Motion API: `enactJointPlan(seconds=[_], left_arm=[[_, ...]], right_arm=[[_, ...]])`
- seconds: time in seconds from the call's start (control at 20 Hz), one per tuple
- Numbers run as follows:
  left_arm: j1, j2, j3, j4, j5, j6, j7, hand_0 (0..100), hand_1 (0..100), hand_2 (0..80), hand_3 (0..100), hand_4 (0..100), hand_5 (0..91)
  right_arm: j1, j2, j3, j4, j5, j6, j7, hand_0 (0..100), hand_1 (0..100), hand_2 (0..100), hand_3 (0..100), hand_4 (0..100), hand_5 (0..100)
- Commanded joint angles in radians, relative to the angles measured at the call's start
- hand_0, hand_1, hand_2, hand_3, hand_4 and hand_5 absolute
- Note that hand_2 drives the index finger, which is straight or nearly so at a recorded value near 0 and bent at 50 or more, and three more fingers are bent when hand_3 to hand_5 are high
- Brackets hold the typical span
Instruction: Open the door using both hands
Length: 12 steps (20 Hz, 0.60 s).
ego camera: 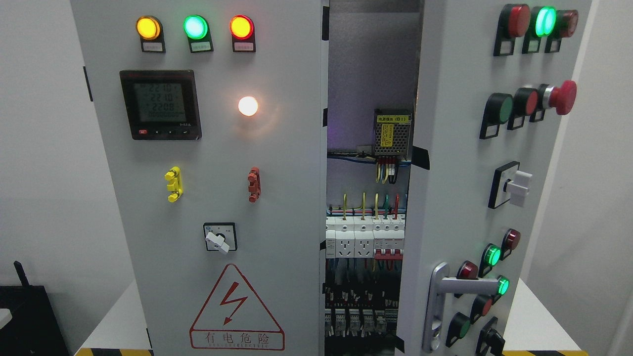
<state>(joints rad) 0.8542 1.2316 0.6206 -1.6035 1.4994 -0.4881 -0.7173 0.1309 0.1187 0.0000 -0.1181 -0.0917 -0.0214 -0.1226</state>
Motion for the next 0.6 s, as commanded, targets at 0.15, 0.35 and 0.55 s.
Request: enactJointPlan(seconds=[0.15, 0.35, 0.55], left_arm=[[-0.823, 0.181, -0.927, -0.055, -0.106, 0.000, -0.004, 0, 0, 0.0, 0, 0, 0.0], [-1.119, 0.039, -1.155, -0.055, -0.198, 0.005, -0.004, 0, 0, 0.0, 0, 0, 0.0], [-1.369, -0.038, -1.392, -0.024, -0.272, 0.042, -0.004, 0, 0, 0.0, 0, 0, 0.0]], right_arm=[[0.001, -0.001, -0.018, 0.000, 0.000, 0.000, 0.000, 39, 0, 0, 0, 0, 0], [-0.001, -0.001, -0.018, 0.000, 0.001, 0.000, 0.000, 39, 0, 0, 0, 0, 0], [0.000, -0.001, -0.018, 0.000, 0.000, 0.000, 0.000, 39, 0, 0, 0, 0, 0]])
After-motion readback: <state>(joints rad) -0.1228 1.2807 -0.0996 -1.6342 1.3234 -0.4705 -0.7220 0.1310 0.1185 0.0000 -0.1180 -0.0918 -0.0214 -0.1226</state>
